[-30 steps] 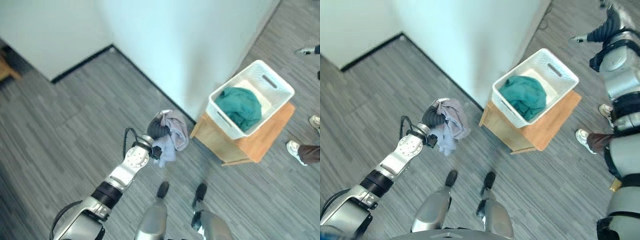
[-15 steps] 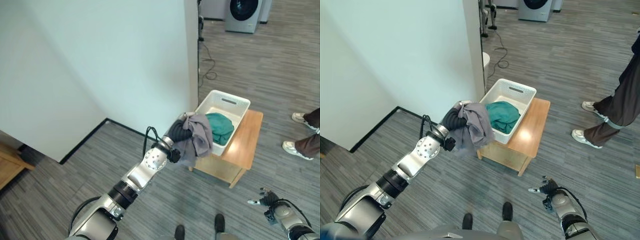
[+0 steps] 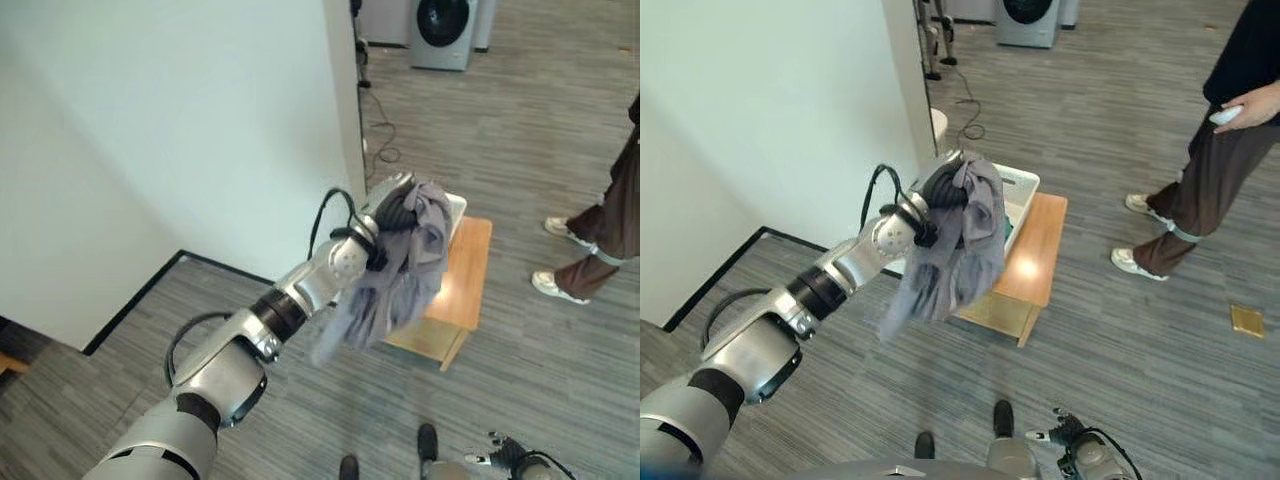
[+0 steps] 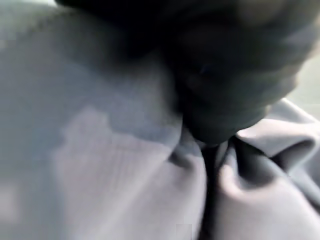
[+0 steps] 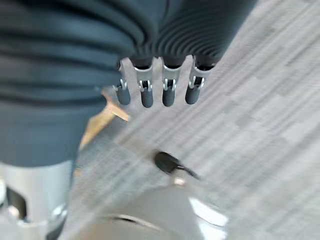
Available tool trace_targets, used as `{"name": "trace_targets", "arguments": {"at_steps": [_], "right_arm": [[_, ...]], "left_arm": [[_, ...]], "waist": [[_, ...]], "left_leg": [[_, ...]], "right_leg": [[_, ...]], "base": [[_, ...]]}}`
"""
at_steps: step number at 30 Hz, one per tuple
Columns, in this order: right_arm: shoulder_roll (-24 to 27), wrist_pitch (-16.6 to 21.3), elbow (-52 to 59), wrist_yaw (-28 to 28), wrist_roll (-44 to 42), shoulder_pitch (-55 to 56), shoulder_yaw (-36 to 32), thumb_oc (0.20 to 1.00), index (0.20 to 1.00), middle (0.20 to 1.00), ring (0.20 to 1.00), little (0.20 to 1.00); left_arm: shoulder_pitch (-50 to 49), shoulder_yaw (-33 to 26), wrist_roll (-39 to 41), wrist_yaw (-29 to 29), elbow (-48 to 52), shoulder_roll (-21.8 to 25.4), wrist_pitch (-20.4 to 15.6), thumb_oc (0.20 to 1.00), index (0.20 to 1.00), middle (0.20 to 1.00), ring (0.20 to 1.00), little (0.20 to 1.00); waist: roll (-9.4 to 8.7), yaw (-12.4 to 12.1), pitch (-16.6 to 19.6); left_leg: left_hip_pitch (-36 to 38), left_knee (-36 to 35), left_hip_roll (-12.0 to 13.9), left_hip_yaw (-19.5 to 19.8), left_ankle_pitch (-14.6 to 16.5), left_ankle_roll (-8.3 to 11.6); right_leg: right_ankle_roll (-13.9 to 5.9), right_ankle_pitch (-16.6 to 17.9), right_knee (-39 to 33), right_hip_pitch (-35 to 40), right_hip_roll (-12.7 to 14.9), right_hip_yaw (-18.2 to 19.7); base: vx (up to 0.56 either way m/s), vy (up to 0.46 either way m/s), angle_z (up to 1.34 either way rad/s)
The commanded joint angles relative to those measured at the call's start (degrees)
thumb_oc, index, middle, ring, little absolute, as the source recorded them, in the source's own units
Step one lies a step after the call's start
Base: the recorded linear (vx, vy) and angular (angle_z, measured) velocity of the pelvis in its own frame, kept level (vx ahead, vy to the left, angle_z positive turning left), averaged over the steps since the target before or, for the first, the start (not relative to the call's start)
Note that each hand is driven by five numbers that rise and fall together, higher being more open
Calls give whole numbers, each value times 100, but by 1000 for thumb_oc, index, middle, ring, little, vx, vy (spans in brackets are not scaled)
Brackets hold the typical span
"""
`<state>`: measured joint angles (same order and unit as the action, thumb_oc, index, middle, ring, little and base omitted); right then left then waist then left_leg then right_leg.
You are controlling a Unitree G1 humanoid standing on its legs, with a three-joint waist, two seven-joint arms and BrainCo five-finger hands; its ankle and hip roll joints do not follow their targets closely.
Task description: Pick up bed clothes into laundry basket.
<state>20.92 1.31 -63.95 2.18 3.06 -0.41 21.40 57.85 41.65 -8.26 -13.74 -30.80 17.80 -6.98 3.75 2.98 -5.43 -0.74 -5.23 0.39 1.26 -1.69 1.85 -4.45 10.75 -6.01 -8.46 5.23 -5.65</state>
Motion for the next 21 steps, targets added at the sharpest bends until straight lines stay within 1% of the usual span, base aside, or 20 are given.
{"name": "trace_targets", "arguments": {"at_steps": [1,2,7,10,11,12,13,14,15,16,17,19,21], "right_arm": [[305,-3,-103,-32,463,-348,200,1000,1000,1000,1000,1000],[300,-40,-217,-61,671,-277,316,1000,1000,1000,1000,1000],[320,-94,-423,-83,756,-208,369,1000,1000,1000,1000,1000],[336,-91,-442,-89,737,-219,357,1000,1000,1000,1000,1000],[389,-77,-467,-48,672,-281,338,1000,1000,1000,1000,1000],[380,-77,-474,-48,668,-306,334,1000,1000,1000,1000,1000],[401,-54,-488,-13,604,-398,327,1000,1000,1000,1000,1000],[535,31,-458,-62,443,-656,353,1000,1000,1000,1000,1000],[587,79,-408,-37,483,-670,428,1000,1000,1000,1000,1000],[603,141,-349,16,485,-600,422,1000,1000,1000,1000,1000],[584,147,-346,16,520,-554,433,1000,1000,1000,1000,1000],[595,157,-351,21,529,-569,470,1000,1000,1000,1000,1000],[607,174,-357,10,519,-591,510,1000,1000,1000,1000,1000]], "left_arm": [[1179,-188,-249,-398,-406,14,-144,200,200,200,200,200],[1559,-69,-312,-422,-532,78,-120,200,200,200,200,200],[2350,93,-368,-519,-827,167,-84,200,200,200,200,200],[2490,164,-451,-525,-898,179,-68,200,200,200,200,200],[2771,376,-660,-554,-1064,256,-31,200,200,200,200,200],[2807,390,-661,-565,-1099,246,-45,200,200,200,200,200],[3078,514,-761,-610,-1376,338,-10,200,200,200,200,200],[3128,570,-882,-648,-1737,439,4,200,200,200,200,200],[3307,638,-1080,-737,-1834,415,82,200,200,200,200,200],[3437,654,-1110,-843,-1966,439,167,200,200,200,200,200],[3705,802,-1185,-767,-2286,351,209,200,200,200,200,200],[4076,974,-1176,-763,-2618,384,212,200,200,200,200,200],[4309,1072,-1225,-791,-2777,458,214,200,200,200,200,200]], "waist": [[205,-162,-431],[214,-145,-502],[275,-103,-651],[284,-86,-671],[315,-17,-732],[306,-24,-748],[300,5,-801],[269,-21,-850],[274,-11,-867],[253,22,-893],[219,97,-915],[162,170,-958],[143,199,-982]], "left_leg": [[-218,23,194,232,34,120],[-282,23,178,218,23,112],[-404,23,120,208,-9,87],[-413,23,115,197,-10,82],[-458,23,102,171,-28,70],[-464,23,101,166,-29,68],[-514,23,89,126,-38,59],[-580,23,84,100,-52,54],[-619,23,75,88,-53,50],[-638,23,73,61,-52,45],[-662,23,82,18,-37,38],[-709,23,84,-64,-22,25],[-722,23,70,-115,-21,14]], "right_leg": [[-443,-748,101,653,173,-8],[-451,-729,101,589,187,-4],[-461,-692,101,469,222,33],[-467,-683,101,447,228,51],[-480,-655,101,381,238,91],[-481,-652,101,373,239,97],[-489,-623,101,297,240,144],[-491,-587,101,217,243,164],[-494,-586,101,174,241,178],[-493,-568,101,135,238,209],[-498,-554,101,74,228,259],[-515,-528,101,0,233,324],[-524,-509,101,-43,231,381]], "base": [[-53,10,-10],[-51,12,-7],[-37,26,3],[-8,14,-1],[-25,42,-3],[-41,64,-10],[-47,33,-16],[-52,49,-28],[-45,36,-38],[-16,51,-24],[-10,37,-24],[-9,38,-19],[0,55,-24]]}}
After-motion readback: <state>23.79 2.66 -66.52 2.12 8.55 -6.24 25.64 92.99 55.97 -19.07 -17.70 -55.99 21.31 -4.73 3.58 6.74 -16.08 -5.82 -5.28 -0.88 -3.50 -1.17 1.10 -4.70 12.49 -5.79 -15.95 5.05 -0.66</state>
